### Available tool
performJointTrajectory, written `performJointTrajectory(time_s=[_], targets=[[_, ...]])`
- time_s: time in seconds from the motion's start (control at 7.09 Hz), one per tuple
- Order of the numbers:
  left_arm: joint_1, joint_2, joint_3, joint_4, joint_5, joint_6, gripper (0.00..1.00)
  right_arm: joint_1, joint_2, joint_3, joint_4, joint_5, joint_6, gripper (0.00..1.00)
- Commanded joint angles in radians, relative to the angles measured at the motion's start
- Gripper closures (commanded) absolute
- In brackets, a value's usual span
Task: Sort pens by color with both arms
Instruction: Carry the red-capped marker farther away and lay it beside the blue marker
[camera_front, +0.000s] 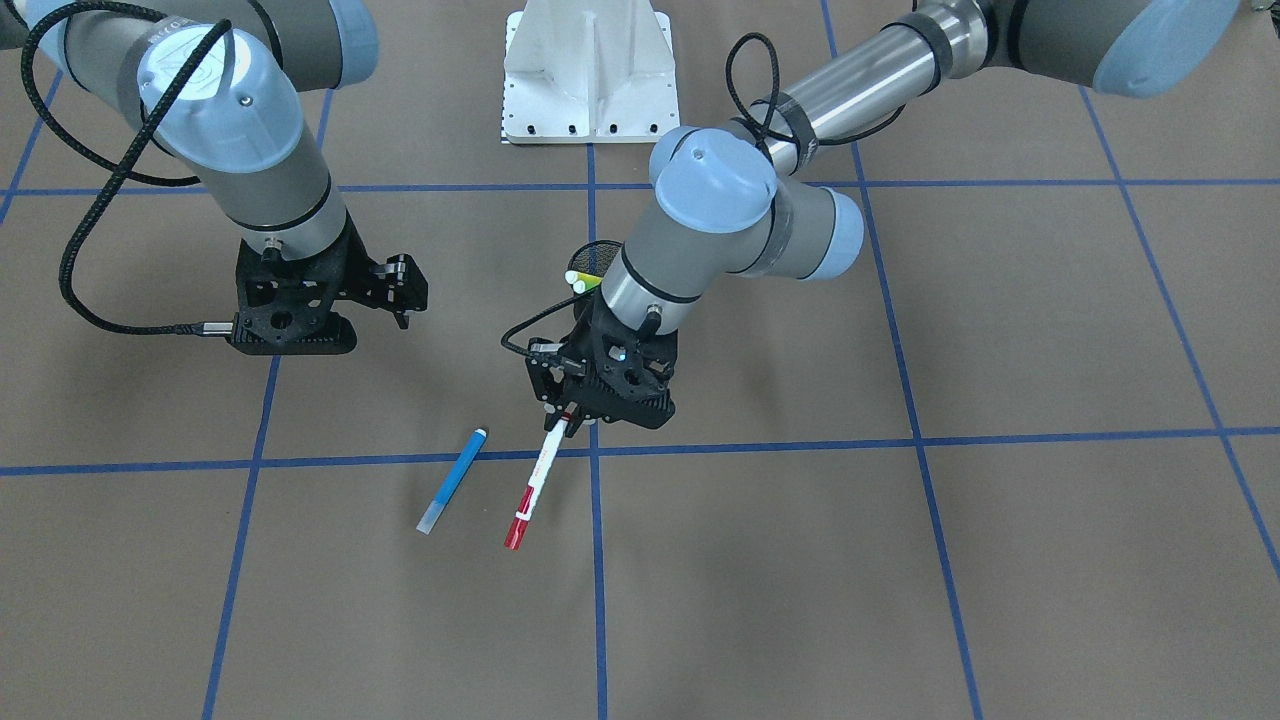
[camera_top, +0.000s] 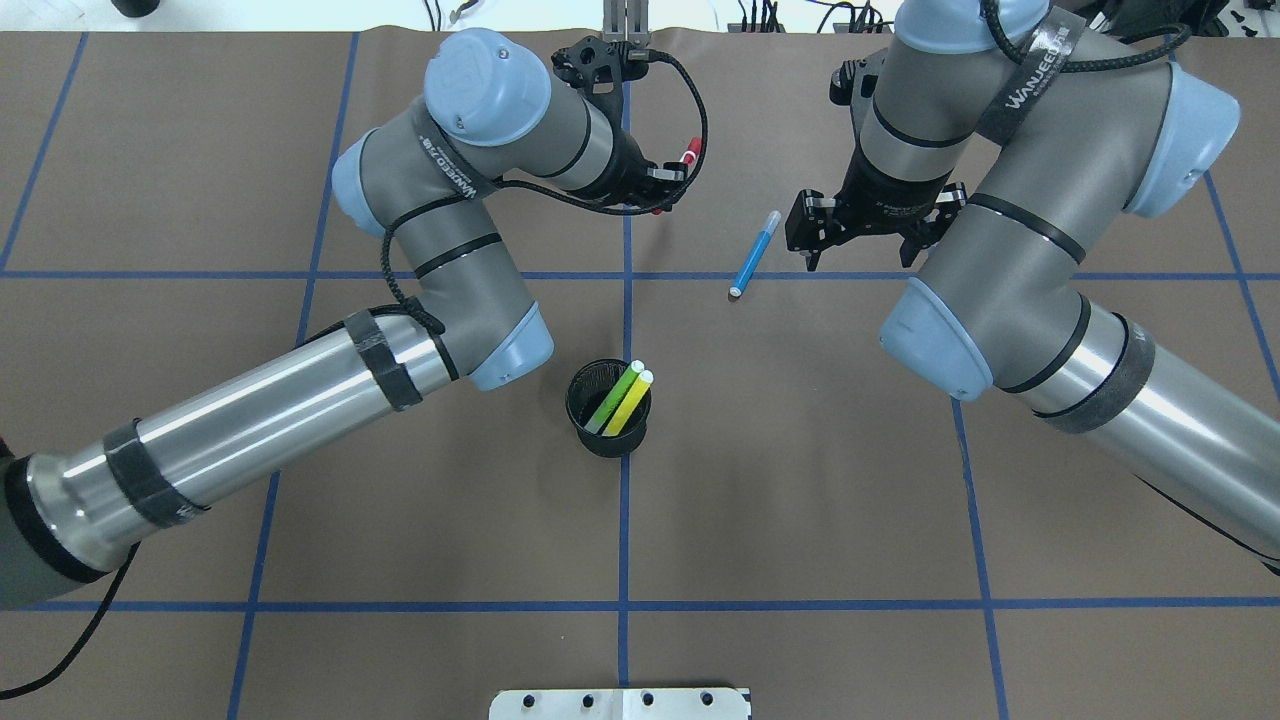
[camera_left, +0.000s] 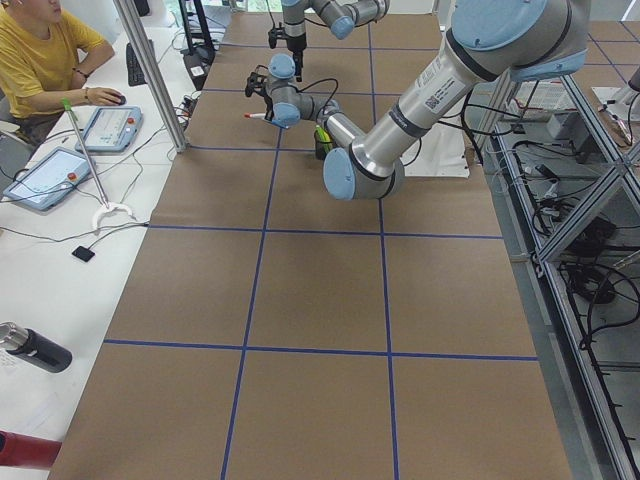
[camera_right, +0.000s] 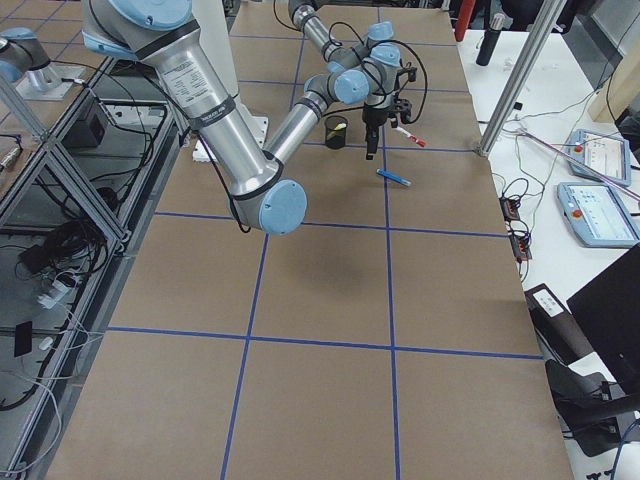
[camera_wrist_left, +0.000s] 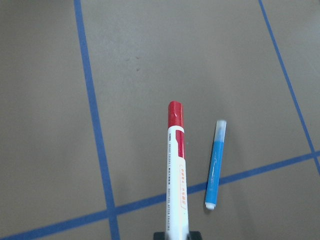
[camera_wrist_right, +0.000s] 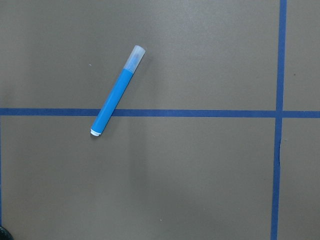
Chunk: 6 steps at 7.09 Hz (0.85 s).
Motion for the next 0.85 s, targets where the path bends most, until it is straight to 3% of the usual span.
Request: performJointTrajectory(time_s=[0.0, 0.14, 0.28, 0.42, 0.56, 0.71], targets=[[0.003, -0.088, 0.193, -0.127, 0.03, 0.007, 1.0, -0.001, 0.0, 0.0, 0.0, 0.0, 0.001, 0.01], [0.006, -0.088, 0.196, -0.127, 0.032, 0.009, 0.91, -0.001, 0.002, 0.0, 0.0, 0.0, 0.001, 0.01], [0.01, -0.088, 0.196, -0.127, 0.032, 0.009, 0.68, -0.001, 0.0, 0.0, 0.0, 0.0, 0.0, 0.01], [0.013, -0.088, 0.196, -0.127, 0.032, 0.009, 0.4, 0.001, 0.002, 0.0, 0.0, 0.0, 0.0, 0.01], [0.015, -0.086, 0.195, -0.125, 0.033, 0.009, 0.01, 0.001, 0.002, 0.0, 0.0, 0.0, 0.0, 0.01], [0.015, -0.086, 0.192, -0.125, 0.033, 0.007, 0.0, 0.001, 0.003, 0.0, 0.002, 0.002, 0.001, 0.01]])
